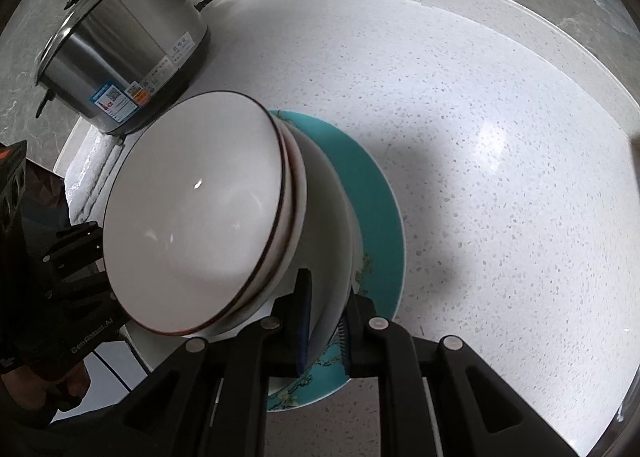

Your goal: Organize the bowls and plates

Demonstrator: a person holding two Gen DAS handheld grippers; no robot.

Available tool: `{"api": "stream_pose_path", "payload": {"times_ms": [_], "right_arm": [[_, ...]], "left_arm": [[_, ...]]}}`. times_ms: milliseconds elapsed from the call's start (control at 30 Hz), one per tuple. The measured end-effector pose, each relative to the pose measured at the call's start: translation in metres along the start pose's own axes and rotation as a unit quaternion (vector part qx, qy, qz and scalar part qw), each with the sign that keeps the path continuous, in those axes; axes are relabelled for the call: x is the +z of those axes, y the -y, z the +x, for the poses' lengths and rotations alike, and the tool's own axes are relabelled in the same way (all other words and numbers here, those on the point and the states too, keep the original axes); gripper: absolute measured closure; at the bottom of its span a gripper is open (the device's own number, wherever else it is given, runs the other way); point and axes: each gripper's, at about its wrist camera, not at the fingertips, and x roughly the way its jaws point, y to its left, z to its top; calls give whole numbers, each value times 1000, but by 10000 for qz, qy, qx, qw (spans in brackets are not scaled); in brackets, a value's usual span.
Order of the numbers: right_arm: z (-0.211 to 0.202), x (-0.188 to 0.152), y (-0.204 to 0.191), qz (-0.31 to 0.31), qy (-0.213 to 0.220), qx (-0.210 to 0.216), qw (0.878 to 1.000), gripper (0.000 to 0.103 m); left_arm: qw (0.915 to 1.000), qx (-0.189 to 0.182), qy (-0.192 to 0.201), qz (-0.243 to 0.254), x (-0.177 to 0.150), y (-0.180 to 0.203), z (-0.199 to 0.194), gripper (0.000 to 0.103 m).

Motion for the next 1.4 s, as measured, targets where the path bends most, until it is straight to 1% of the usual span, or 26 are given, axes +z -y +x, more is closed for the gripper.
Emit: {"api": "stream_pose_path", "payload": {"times_ms": [133, 233, 267, 300, 333, 367, 400, 433, 500, 533, 567, 600, 633, 733, 800, 867, 967, 1000, 1033, 1067, 1100, 1167, 1200, 1233, 1333, 1400], "right_arm": [[0, -2, -1, 66, 65, -30, 10000, 89], [2, -4, -1, 115, 98, -18, 9999, 87], [2, -5, -2, 147, 121, -11, 9998, 82], [2, -6, -1, 171, 130, -40, 9998, 81], [1, -8, 0, 220, 156, -80, 9996, 76], [0, -10, 1, 275, 180, -105, 9994, 67], [-3, -13, 3, 360, 219, -115, 9990, 61], [-6, -15, 5, 419, 270, -73, 9987, 61], [-14, -23, 6, 461, 345, -30, 9983, 59], [-17, -25, 6, 462, 377, -16, 9982, 55], [-22, -28, 5, 472, 437, -11, 9979, 46], [-29, -32, 4, 496, 519, -81, 9974, 40], [-36, -35, 5, 515, 607, -138, 9967, 36], [-61, -46, 8, 696, 925, -93, 9932, 35], [-79, -54, 8, 774, 1193, -192, 9897, 32], [-96, -67, 10, 888, 1479, -316, 9845, 28], [-117, -92, 10, 1106, 1911, -545, 9738, 27], [-125, -103, 9, 1175, 2101, -615, 9687, 27], [-135, -114, 5, 1228, 2336, -687, 9621, 27], [-143, -123, 1, 1246, 2516, -746, 9569, 26], [-153, -134, -5, 1245, 2738, -831, 9500, 23], [-171, -147, -18, 1146, 3102, -937, 9391, 5], [-180, -154, -25, 1084, 3263, -1026, 9334, 0], [-188, -159, -30, 1040, 3372, -1064, 9296, 0], [-202, -170, -48, 1117, 3274, -1195, 9306, 0], [-211, -179, -62, 1169, 3303, -1380, 9264, 0]], "left_arm": [[9999, -5, 38, 113, 2, 3, -2, 87], [9999, -36, 75, 106, -2, 5, -4, 86], [9999, -38, 84, 116, -4, 5, -3, 85], [9999, -53, 80, 109, -5, 5, -4, 82], [9999, -61, 60, 81, -6, 3, -4, 78], [10000, -65, 58, 42, -11, 0, -7, 69], [9999, -138, 85, 16, -13, -2, -10, 66], [9997, -215, 112, -3, -15, -3, -13, 63], [9992, -358, 204, 5, -23, -2, -26, 49], [9989, -404, 253, -5, -26, -2, -32, 30], [9983, -484, 336, -49, -30, -1, -39, 22], [9970, -637, 431, -90, -33, -3, -49, 22], [9964, -706, 466, -88, -34, -4, -56, 22], [9944, -827, 650, -22, -39, -1, -74, 22], [9923, -819, 934, 30, -41, 0, -90, 22], [9909, -705, 1145, 112, -44, 2, -103, 22], [9897, -649, 1258, 220, -46, 9, -115, 21], [9884, -656, 1340, 277, -47, 13, -122, 14], [9871, -677, 1415, 329, -48, 16, -128, 10], [9849, -722, 1524, 394, -52, 22, -138, 2], [9825, -774, 1627, 482, -57, 27, -148, 0], [9781, -828, 1806, 620, -64, 36, -167, 0], [9775, -856, 1820, 640, -70, 36, -174, 0], [9775, -901, 1789, 664, -74, 41, -182, 0], [9735, -1026, 1803, 965, -90, 56, -209, 0], [9700, -1037, 1853, 1186, -99, 65, -224, 0]]}}
